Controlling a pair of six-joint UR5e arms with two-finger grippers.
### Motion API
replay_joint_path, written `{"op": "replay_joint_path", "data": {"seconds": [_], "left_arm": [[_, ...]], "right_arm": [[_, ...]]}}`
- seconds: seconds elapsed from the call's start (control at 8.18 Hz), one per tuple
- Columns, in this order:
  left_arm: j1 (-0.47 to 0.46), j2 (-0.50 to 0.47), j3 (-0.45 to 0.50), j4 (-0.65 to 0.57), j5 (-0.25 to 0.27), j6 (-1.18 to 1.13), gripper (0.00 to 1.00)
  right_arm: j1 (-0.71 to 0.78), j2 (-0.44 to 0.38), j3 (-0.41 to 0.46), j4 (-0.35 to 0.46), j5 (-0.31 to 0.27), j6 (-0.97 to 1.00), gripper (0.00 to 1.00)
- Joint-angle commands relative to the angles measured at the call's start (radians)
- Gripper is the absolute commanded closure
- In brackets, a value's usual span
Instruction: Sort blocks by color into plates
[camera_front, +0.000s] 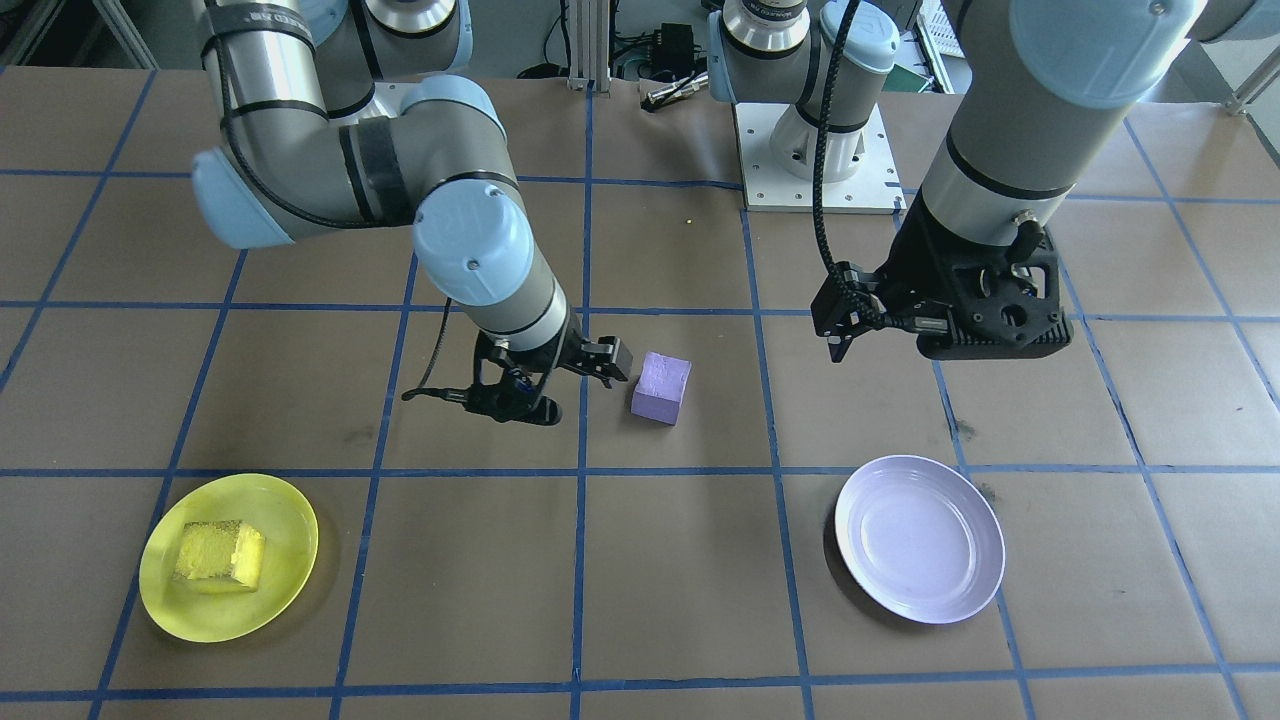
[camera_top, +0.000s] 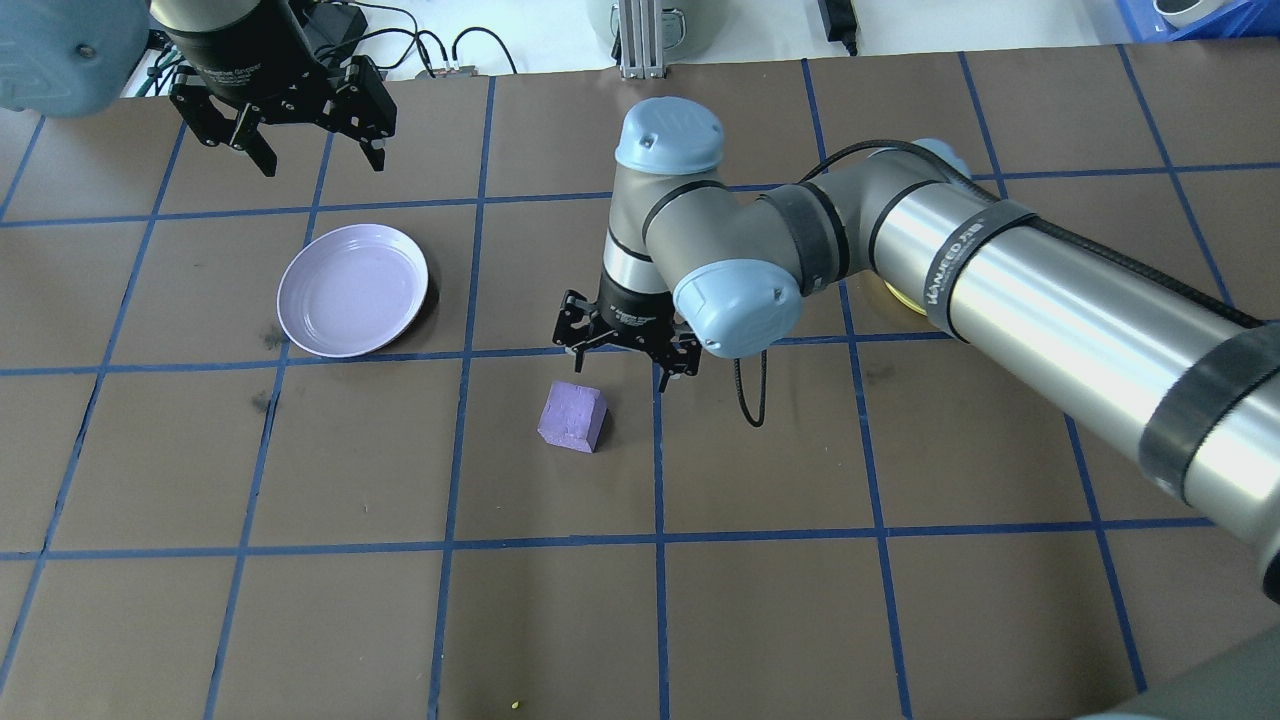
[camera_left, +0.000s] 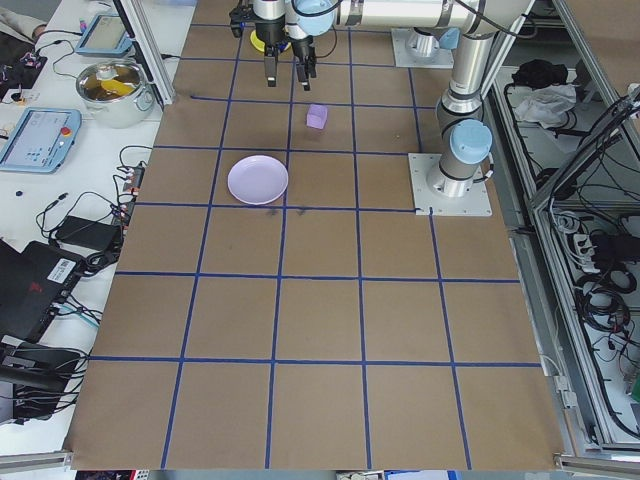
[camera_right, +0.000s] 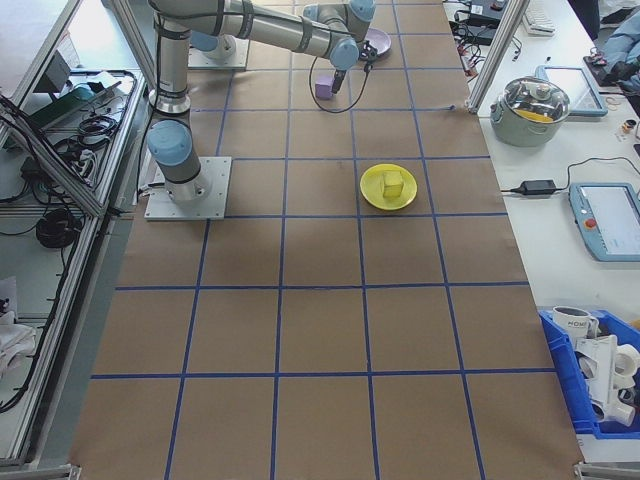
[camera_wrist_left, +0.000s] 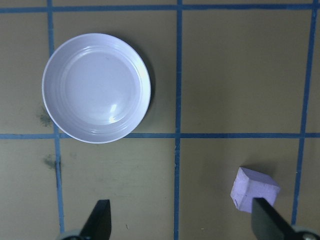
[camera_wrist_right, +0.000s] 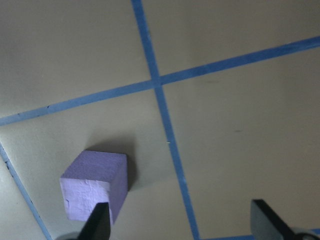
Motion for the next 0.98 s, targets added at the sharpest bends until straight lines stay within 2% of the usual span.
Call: {"op": "replay_joint_path", "data": {"seconds": [0.0, 0.12, 0.24, 0.37, 0.49, 0.73, 0.86], "left_arm": [[-0.095, -0.006, -0.114, 0.030, -0.074, -0.010, 0.00], [-0.126, -0.011, -0.143, 0.047, -0.079, -0.007, 0.00], [-0.161, -0.017, -0.198, 0.053, -0.079, -0.008, 0.00], [-0.187, -0.026, -0.256, 0.085, -0.073, -0.018, 0.00], [-0.189, -0.037, -0.287, 0.114, -0.079, -0.048, 0.00], [-0.192, -0.064, -0.295, 0.111, -0.084, -0.074, 0.00], [-0.210, -0.092, -0.292, 0.116, -0.070, -0.114, 0.00]], "right_arm": [[-0.198, -0.182, -0.006, 0.223, -0.097, -0.177, 0.00], [-0.229, -0.236, -0.010, 0.315, -0.147, -0.205, 0.00], [-0.240, -0.278, -0.033, 0.400, -0.220, -0.222, 0.00], [-0.240, -0.284, -0.085, 0.457, -0.242, -0.222, 0.00], [-0.239, -0.281, -0.142, 0.507, -0.241, -0.224, 0.00], [-0.231, -0.290, -0.162, 0.511, -0.228, -0.235, 0.00], [-0.234, -0.287, -0.162, 0.505, -0.225, -0.288, 0.00]]}}
